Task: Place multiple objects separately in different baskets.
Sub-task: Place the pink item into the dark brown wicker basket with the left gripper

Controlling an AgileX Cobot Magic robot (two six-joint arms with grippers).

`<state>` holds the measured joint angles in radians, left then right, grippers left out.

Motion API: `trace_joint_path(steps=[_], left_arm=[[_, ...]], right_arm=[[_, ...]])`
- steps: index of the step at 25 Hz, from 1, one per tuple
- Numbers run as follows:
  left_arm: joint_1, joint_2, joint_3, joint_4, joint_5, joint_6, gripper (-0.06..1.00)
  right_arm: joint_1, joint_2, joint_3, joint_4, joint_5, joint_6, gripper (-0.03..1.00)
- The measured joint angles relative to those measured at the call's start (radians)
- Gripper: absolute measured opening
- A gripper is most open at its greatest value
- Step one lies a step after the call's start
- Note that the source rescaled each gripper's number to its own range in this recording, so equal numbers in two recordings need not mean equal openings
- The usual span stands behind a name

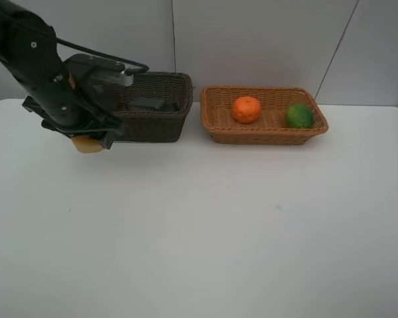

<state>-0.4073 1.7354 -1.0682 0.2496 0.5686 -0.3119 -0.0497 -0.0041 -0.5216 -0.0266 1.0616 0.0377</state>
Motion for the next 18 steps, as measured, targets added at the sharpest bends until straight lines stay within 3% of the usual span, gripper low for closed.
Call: trace_joint_path(steps=[8,18], left_arm=[[-0.177,0.056,-0.300,-0.103,0.088,0.105,0.77],[-0.279,0.388,-0.828,-0.142,0.284,0.122,0.77]], right_arm=[[0.000,0.000,0.000,0.000,0.000,0.000,0.92],[0.000,0.000,0.000,0.000,0.000,0.000,0.92]])
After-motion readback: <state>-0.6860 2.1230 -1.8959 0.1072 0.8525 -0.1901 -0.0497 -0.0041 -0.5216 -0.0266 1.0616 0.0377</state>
